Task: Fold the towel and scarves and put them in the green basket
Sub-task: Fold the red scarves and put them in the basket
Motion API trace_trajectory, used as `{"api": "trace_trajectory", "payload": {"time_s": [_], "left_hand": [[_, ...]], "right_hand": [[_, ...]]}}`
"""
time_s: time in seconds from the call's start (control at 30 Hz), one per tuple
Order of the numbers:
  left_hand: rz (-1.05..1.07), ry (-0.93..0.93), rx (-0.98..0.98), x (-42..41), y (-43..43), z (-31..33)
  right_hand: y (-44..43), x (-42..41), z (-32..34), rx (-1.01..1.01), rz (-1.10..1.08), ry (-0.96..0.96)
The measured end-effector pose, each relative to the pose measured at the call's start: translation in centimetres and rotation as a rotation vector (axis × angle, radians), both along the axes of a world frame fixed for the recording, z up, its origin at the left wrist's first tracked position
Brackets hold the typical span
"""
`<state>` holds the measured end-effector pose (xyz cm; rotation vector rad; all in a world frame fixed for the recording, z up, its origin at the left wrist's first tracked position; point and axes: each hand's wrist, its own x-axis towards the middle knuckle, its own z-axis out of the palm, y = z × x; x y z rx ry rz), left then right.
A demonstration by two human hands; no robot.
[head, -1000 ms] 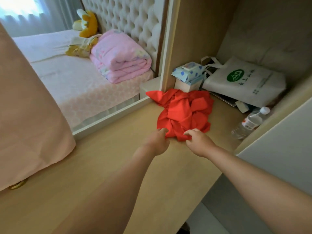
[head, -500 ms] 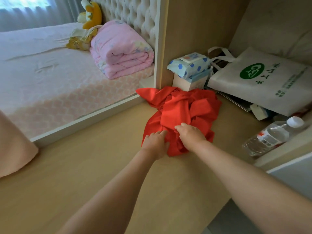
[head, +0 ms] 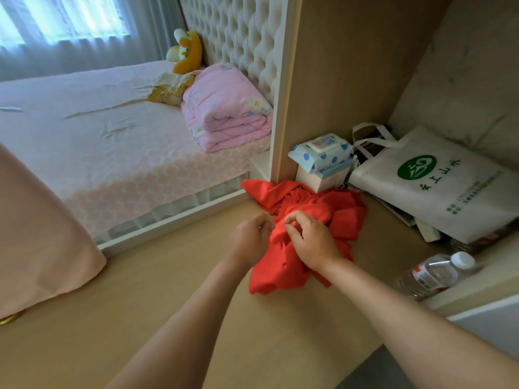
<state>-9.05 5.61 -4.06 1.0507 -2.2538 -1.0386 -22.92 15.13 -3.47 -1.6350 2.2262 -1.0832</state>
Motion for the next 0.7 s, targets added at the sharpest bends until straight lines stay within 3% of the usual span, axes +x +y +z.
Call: {"api": "trace_trajectory", "payload": {"time_s": [0.13,0.3,0.37,0.43,0.5,0.6,0.7], "left_hand": [[-0.162,-0.068,0.277,3.0,1.3,2.7],[0.050,0.068,0.039,7.2,0.8,5.5],[0.139,0.145,0.034,9.4,0.0,6.9],[0.097,0.172,0.118,11.8,-0.5,8.0],[-0.016,0.100,0.197,13.9,-0.5,8.4],[-0.008,-0.005,0.051,16.8,-0.5,8.7],[0.064,-0.028,-0.112,20.1,-1.0,9.1]], "right_hand": [[-1.3,3.6,3.6,-0.054,0.019,-0.236],[-2.1,7.7,7.6,-0.062,0.059,-0.334],[-2.0,9.5,8.3,-0.025,0.078,-0.334],[-2.1,11.8,8.6,-0.011,0.109,-0.399],[-2.7,14.4,8.9,-0.069,0.098,-0.486],[-3.7,17.9,9.5,-0.116,0.095,-0.569],[-3.7,19.8,8.6,-0.013,0.097,-0.414]]}}
